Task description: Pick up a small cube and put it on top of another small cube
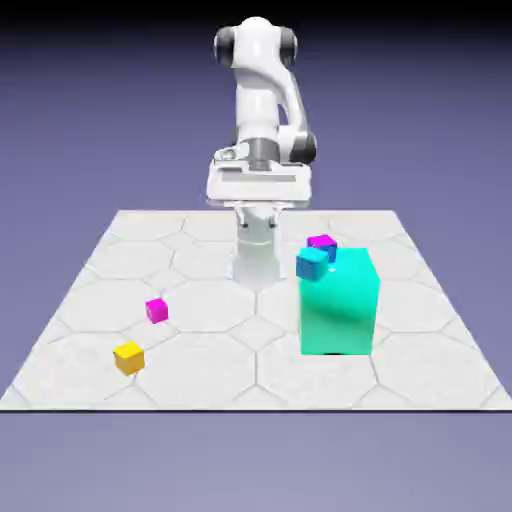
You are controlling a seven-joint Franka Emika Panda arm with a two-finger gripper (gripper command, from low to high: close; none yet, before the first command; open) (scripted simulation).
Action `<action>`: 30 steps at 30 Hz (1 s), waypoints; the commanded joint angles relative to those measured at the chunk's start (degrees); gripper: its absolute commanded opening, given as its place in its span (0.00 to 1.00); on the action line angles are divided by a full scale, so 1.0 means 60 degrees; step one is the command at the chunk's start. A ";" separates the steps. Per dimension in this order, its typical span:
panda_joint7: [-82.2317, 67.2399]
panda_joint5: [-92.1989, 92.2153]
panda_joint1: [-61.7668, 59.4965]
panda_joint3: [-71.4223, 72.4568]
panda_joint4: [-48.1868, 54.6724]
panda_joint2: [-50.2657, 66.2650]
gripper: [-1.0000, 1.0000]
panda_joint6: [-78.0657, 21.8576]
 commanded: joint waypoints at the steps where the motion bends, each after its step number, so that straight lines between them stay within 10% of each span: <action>1: -0.0007 0.0085 -0.0154 -0.0267 0.0099 0.0347 0.50 -0.0320; 19: -0.0135 0.1614 -0.2917 -0.5074 0.1881 0.6576 0.50 -0.6071; 27: -0.1386 0.3425 -0.3780 -0.3823 0.1754 0.8509 0.50 -0.4469; 28: -0.1386 0.3426 -0.3780 -0.3823 0.1754 0.8509 0.00 -0.4469; 30: -0.1150 0.3087 -0.3626 -0.4076 0.1784 0.8164 0.00 -0.4792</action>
